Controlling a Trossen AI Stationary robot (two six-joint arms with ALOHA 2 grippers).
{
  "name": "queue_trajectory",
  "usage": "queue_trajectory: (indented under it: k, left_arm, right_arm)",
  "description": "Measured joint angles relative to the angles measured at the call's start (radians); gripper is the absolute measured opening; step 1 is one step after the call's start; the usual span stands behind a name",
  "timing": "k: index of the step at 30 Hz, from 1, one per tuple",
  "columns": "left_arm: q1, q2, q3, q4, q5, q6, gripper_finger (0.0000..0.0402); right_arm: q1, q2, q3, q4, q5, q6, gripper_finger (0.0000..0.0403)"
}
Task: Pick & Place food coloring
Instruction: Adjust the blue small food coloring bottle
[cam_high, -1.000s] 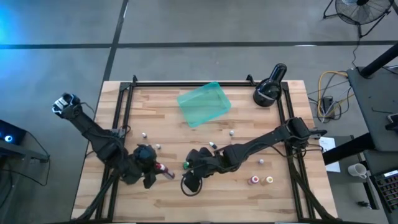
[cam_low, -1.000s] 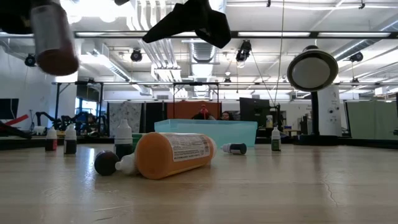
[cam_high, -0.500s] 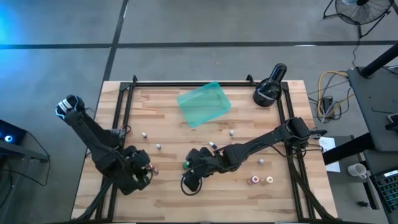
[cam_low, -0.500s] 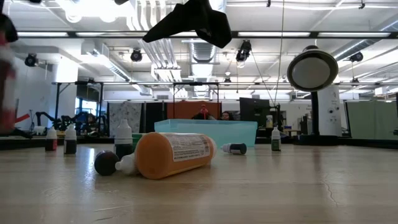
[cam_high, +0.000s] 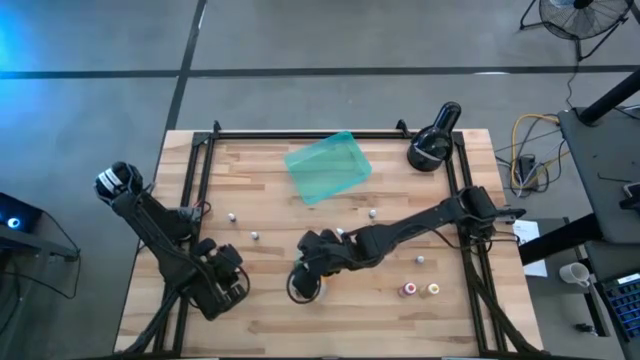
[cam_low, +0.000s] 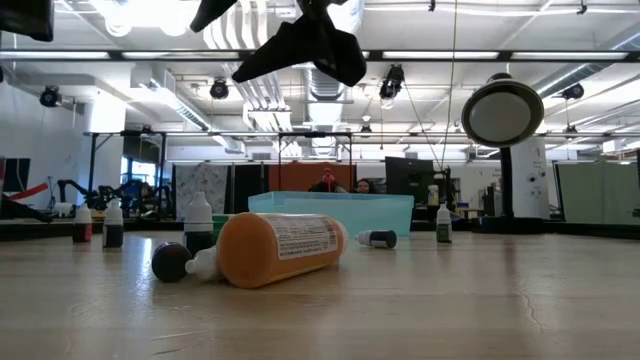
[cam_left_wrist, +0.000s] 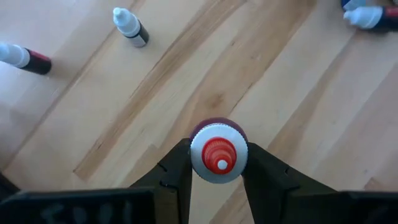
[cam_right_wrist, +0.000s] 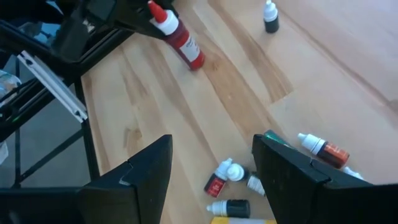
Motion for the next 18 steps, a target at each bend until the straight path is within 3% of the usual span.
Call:
queue_trajectory:
  k: [18]
  left_arm:
    - [0.0, 0.001, 0.0, 0.07, 0.054, -0.007, 0.0111]
  right_arm:
    - [-0.046, 0.001, 0.0, 0.001, -0.063, -0.017, 0.0217]
